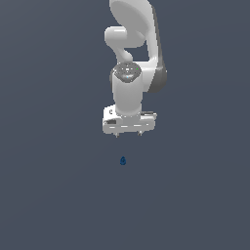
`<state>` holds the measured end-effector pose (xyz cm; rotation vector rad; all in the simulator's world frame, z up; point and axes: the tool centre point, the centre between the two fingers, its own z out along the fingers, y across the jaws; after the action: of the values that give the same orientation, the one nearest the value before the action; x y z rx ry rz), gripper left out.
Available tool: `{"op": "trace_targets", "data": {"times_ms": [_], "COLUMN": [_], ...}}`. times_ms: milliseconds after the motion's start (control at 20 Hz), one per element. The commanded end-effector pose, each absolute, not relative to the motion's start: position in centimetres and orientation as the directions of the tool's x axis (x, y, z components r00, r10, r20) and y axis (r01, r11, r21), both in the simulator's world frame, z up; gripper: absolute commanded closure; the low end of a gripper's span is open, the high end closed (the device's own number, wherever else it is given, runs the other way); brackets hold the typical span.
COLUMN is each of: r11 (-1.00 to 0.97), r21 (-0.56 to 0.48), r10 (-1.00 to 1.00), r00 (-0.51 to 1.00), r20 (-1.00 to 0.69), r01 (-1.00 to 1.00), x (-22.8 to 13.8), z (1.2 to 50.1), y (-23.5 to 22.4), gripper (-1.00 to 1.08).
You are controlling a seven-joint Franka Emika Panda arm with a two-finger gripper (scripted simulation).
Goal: Pick up the object and move it to a goal position.
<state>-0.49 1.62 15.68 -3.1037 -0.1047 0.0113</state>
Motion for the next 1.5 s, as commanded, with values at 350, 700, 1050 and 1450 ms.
{"op": "trace_targets", "data": {"times_ms": [350, 700, 1050, 1450], "r11": [-0.977, -0.921, -0.827, -0.681], "r21": [-0.028, -0.02, -0.014, -0.01], "r10": [0.213, 0.389, 0.563, 0.733], "r00": [0.977, 0.921, 0.827, 0.681], "r20": [-0.004, -0.003, -0.004, -0.004], "r01": [0.212, 0.389, 0.563, 0.733], "x": [0.2, 1.2, 2.1, 3.2], "z": [15.0, 14.0, 13.1, 11.9], "y": [1.4, 1.0, 0.7, 0.2], "gripper": [-0.92, -0.92, -0.92, -0.92]}}
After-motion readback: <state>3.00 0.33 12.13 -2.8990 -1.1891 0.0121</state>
